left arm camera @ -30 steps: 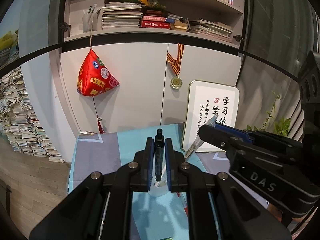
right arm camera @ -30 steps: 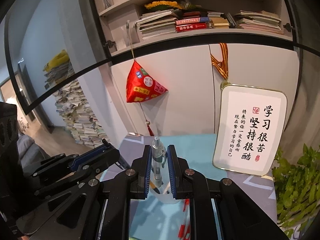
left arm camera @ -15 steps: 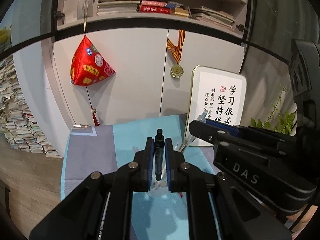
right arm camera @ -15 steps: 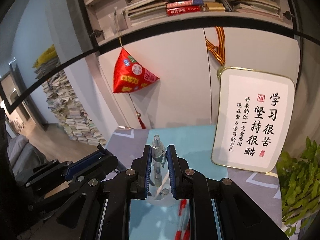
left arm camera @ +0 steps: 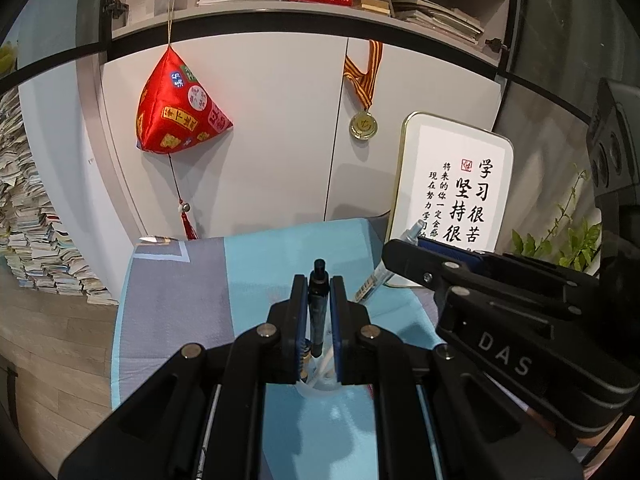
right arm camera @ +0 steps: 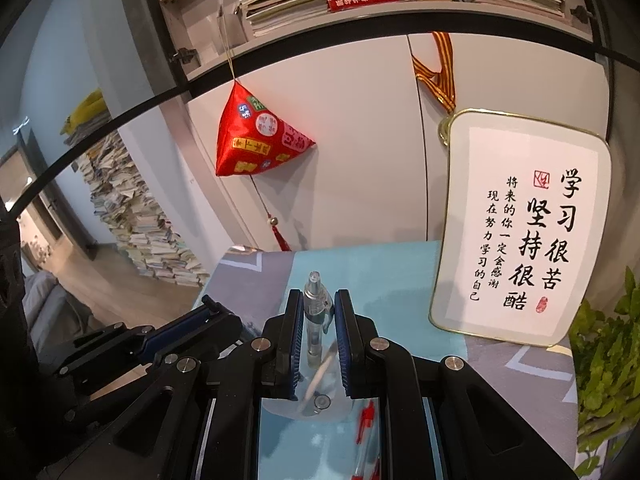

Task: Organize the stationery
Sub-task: 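Lower the black pen into the cup with the left tool while the right tool releases the clear pen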

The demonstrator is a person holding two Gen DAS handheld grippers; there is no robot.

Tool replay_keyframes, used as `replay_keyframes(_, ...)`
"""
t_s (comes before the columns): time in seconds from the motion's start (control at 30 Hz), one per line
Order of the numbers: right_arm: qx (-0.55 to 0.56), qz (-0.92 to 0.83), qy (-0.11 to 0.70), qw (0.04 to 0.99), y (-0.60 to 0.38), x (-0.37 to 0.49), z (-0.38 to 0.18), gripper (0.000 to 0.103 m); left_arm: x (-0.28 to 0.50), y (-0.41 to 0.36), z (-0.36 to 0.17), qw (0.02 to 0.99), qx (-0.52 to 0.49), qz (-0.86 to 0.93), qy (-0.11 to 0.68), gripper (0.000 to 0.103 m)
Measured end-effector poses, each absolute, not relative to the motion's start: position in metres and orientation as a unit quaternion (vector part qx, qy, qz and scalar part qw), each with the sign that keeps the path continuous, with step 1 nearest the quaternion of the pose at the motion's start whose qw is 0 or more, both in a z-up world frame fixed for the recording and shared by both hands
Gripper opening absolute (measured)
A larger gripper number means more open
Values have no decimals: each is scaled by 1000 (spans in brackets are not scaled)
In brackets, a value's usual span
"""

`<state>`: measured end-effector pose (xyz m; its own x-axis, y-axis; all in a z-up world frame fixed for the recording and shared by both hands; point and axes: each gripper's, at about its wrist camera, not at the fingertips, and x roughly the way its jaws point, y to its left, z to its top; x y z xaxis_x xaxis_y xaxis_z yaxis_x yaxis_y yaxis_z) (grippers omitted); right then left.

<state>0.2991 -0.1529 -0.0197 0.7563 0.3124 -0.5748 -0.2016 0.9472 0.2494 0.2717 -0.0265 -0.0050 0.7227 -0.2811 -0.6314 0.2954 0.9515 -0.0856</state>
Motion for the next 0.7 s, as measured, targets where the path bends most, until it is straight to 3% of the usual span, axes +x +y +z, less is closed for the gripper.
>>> replay_keyframes(0.7, 78, 144, 351, 922, -149, 309, -41, 17, 278, -25, -27, 919, 4, -152, 363, 9)
